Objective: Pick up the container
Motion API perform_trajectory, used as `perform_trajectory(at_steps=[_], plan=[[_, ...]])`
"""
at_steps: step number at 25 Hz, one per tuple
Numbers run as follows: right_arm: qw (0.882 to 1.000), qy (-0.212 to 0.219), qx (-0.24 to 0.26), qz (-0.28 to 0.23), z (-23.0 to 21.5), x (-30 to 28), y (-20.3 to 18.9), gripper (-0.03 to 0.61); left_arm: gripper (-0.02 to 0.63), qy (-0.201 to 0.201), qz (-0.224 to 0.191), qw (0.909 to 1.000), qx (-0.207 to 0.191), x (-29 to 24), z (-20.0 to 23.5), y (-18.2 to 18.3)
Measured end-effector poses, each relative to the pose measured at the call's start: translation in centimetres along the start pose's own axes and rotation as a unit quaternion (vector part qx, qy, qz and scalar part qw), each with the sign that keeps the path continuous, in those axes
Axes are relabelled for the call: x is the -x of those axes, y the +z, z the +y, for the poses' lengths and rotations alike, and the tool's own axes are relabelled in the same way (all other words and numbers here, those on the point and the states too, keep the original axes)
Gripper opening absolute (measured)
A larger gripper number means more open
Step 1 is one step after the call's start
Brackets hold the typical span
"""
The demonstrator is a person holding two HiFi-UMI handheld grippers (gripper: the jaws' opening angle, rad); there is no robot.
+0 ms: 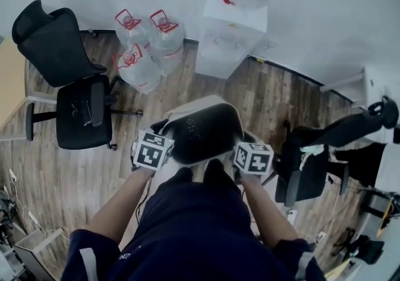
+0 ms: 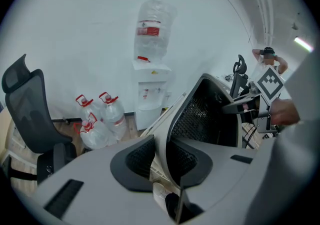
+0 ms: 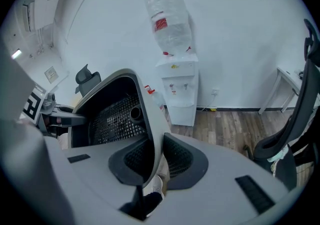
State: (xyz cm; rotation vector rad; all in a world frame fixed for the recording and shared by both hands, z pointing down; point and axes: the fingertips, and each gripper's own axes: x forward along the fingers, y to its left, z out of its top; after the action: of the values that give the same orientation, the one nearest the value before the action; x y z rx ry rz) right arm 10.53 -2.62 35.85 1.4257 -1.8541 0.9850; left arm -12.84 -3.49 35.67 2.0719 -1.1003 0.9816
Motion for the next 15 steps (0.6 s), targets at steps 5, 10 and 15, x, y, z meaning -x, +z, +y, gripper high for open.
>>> perform_trajectory(at_steps=[5,10,15], plan=[[1.0,0.0,-0.003,-0.021,0.1,1.6,2.0,0.067,0.086,-0.002,-0.033,0.9995,-0.003,1.4,-0.1,2.6],[0.999,0.001,-0.015,-0.033,-0.1,2.1,2.9,0.066,0.086,0.004,-0.048,0.9988,-0.011,2.1,-0.2,4.2],[0.999,0.001,-0.015,-0.033,-0.4,1.9,3.1,0.066,0.086,0.003,-0.046,0.9989,-0.009,1.9,-0.3,4.5]])
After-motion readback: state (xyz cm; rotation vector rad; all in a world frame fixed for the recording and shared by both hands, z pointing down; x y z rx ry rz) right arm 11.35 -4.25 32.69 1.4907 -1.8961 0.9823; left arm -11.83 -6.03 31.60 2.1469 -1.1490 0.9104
